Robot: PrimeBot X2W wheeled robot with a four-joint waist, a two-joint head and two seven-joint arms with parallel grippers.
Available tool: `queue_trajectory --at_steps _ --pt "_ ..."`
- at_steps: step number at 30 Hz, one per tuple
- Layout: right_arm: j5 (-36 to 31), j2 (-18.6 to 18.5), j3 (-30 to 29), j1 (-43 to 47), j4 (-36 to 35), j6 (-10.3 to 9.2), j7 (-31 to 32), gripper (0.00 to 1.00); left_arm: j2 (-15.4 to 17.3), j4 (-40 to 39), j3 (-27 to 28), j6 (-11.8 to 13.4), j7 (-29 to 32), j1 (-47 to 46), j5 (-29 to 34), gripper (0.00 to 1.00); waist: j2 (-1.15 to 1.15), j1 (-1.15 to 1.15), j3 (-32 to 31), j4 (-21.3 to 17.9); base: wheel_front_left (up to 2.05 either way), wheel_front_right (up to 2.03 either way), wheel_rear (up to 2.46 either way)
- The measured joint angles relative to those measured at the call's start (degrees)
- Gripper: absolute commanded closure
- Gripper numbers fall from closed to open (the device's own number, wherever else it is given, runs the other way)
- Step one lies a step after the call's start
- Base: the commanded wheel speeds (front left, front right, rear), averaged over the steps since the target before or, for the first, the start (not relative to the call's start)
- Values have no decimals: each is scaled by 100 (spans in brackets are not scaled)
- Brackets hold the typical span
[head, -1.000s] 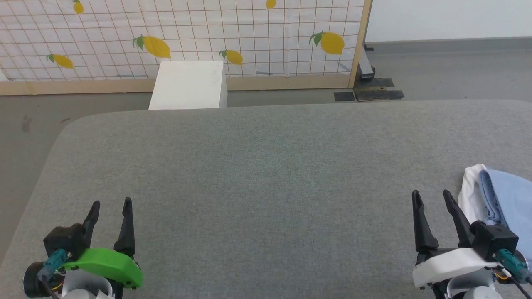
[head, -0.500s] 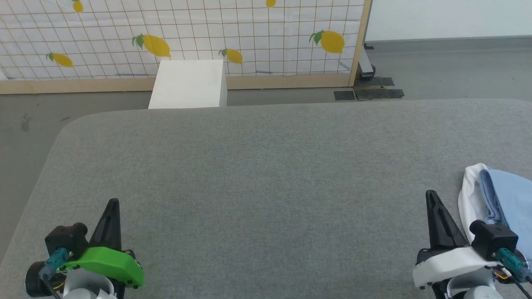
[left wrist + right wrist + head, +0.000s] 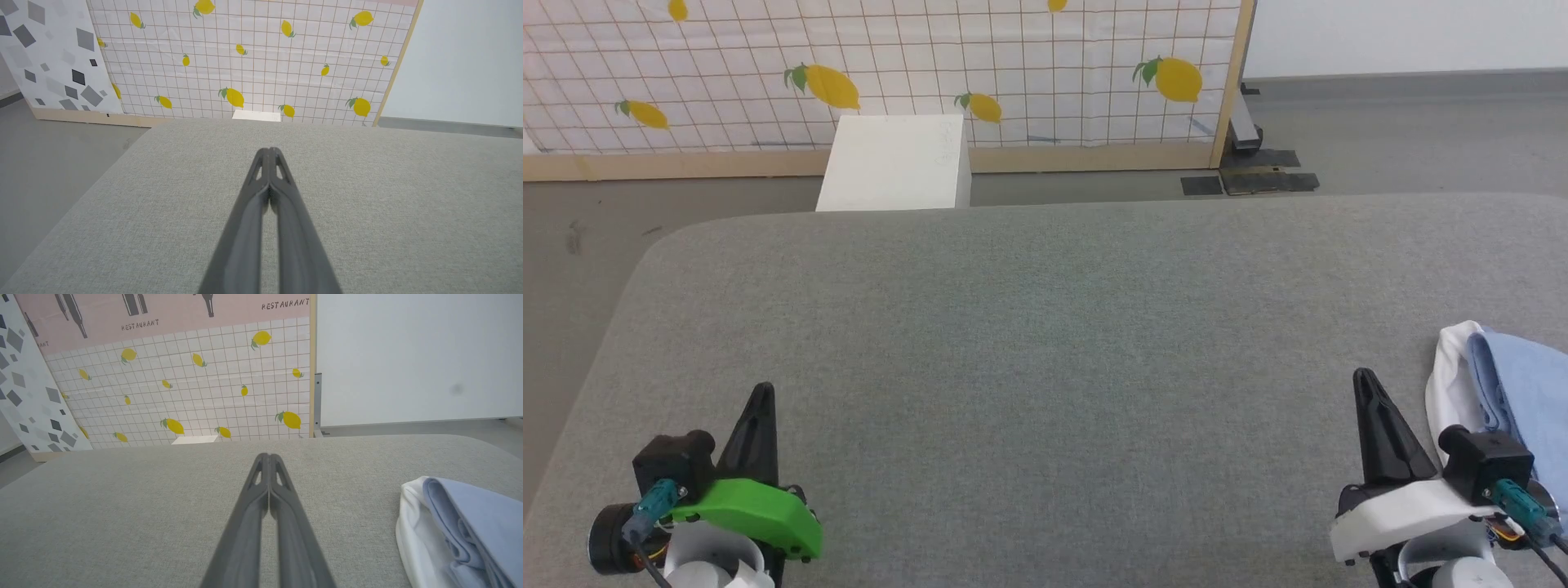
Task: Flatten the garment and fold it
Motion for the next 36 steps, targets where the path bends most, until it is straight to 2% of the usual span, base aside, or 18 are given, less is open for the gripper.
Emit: queue_trajectory --at_steps 36 --pt "-247 0 108 1 -393 0 411 100 -478 -450 208 -1 416 109 748 100 0 0 47 53 0 0 0"
